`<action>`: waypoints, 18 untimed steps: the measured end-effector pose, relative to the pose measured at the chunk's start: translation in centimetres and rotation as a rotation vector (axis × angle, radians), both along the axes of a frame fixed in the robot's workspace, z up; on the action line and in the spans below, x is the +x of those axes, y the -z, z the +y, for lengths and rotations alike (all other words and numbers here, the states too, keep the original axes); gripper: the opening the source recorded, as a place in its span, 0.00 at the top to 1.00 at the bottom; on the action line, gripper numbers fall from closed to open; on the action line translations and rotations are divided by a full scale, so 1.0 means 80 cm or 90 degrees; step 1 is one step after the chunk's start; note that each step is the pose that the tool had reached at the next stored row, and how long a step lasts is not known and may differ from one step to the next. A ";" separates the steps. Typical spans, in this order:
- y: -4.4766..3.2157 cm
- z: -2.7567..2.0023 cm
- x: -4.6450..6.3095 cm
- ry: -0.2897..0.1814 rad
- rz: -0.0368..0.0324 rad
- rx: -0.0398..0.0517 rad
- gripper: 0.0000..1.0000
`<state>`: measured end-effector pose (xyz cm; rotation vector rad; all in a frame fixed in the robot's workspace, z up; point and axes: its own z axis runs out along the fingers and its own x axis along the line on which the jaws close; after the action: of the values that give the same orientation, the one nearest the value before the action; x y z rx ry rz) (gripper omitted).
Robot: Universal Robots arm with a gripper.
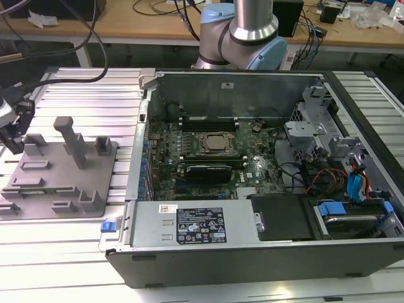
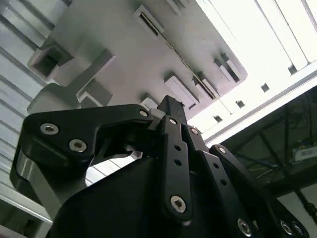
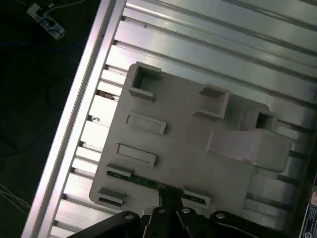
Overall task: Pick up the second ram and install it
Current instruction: 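Pick up the second ram and move it above second insertion slot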
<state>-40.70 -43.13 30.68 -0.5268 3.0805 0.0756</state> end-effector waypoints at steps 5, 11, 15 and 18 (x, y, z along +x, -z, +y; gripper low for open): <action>0.0020 0.0000 0.000 -0.098 0.0000 0.0000 0.92; 0.0053 0.0000 0.000 -0.237 0.0000 0.0000 0.92; 0.0070 0.0000 0.000 -0.324 0.0000 0.0000 0.92; 0.0076 0.0000 0.000 -0.364 0.0000 0.0000 0.92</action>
<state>-40.70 -43.12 30.07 -1.3803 2.8197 0.0796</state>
